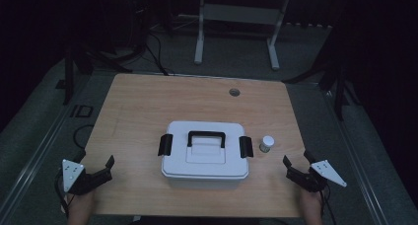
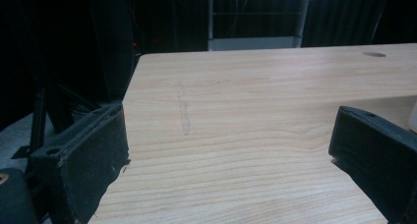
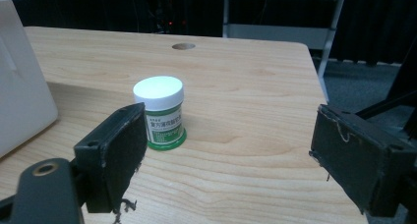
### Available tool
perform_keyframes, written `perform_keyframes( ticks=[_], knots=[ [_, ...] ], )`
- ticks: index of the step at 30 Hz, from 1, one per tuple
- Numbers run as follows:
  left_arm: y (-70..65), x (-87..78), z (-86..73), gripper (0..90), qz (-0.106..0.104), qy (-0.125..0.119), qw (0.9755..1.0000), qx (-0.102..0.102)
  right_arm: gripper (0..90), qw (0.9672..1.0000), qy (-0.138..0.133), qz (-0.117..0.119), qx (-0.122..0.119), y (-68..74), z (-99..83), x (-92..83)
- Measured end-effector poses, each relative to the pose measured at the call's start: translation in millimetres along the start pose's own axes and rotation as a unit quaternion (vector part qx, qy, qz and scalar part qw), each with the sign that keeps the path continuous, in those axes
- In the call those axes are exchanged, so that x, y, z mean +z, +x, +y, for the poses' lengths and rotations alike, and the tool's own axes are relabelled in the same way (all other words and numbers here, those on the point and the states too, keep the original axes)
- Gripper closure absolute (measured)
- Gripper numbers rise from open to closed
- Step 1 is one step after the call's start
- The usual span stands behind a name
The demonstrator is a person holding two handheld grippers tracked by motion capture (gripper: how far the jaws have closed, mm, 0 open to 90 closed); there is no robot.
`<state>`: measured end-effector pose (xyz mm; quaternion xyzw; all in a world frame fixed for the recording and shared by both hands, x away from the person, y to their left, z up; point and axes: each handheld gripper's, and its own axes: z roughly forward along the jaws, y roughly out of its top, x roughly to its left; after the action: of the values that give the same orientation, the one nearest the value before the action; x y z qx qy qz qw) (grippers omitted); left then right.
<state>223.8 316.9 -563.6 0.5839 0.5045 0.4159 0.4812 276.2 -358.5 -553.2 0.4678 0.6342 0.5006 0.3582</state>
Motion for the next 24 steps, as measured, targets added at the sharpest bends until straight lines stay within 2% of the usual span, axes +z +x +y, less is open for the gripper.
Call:
perform_keyframes(
  ticks=[4,6,7,8,9,12,14,15,16,18,20,21,22,23,24],
  knots=[
    [0.4,1.0,0.6,1.2,0.002,0.007,1.0000,-0.002,13.6,1.0000,0.003,0.003,0.002,-0.7,-0.4,1.2],
    [1.8,1.9,0.9,1.2,0.001,0.011,0.9998,-0.014,13.6,1.0000,0.007,0.006,0.000,-0.5,-0.3,1.9],
    [1.8,1.9,0.9,1.2,0.001,0.011,0.9998,-0.014,13.6,1.0000,0.007,0.006,0.000,-0.5,-0.3,1.9],
    [7.0,2.1,1.1,1.2,-0.014,0.019,0.9985,-0.050,13.6,1.0000,0.004,0.008,0.000,-0.5,-0.3,1.7],
    [8.8,2.5,1.3,1.2,-0.020,0.027,0.9975,-0.061,13.6,1.0000,0.003,0.009,0.001,-0.7,-0.3,1.5],
    [11.1,3.9,2.8,1.2,-0.033,0.066,0.9955,-0.060,13.6,0.9999,0.001,0.010,0.007,-1.2,-0.4,0.8],
    [12.8,3.7,4.4,1.2,-0.086,0.091,0.9911,-0.046,13.6,0.9999,0.001,0.012,0.007,-1.1,-0.3,0.9],
    [13.5,3.4,5.3,1.2,-0.103,0.101,0.9888,-0.040,13.6,0.9999,0.002,0.013,0.006,-0.8,-0.3,1.1],
    [14.6,3.2,5.9,1.2,-0.111,0.108,0.9873,-0.036,13.6,0.9999,0.004,0.013,0.004,-0.4,-0.3,1.5],
    [20.3,3.6,6.9,1.2,-0.137,0.132,0.9810,-0.036,13.6,0.9999,0.005,0.012,-0.003,1.1,-0.3,2.0],
    [27.0,3.1,7.2,1.2,-0.152,0.158,0.9752,-0.030,13.6,0.9999,0.008,0.013,-0.008,2.5,-0.3,2.3],
    [31.1,2.4,7.7,1.2,-0.156,0.177,0.9716,-0.020,13.6,0.9999,0.008,0.013,-0.008,2.9,-0.3,2.4],
    [34.2,0.9,8.2,1.2,-0.157,0.190,0.9690,-0.012,13.6,0.9998,0.009,0.012,-0.010,3.5,-0.2,2.5],
    [38.1,-0.1,8.8,1.2,-0.168,0.207,0.9637,-0.009,13.6,0.9998,0.010,0.015,-0.010,3.8,-0.1,2.6],
    [40.6,-1.3,9.5,1.2,-0.168,0.218,0.9613,-0.003,13.6,0.9997,0.011,0.017,-0.010,3.9,-0.1,2.7]
  ],
)
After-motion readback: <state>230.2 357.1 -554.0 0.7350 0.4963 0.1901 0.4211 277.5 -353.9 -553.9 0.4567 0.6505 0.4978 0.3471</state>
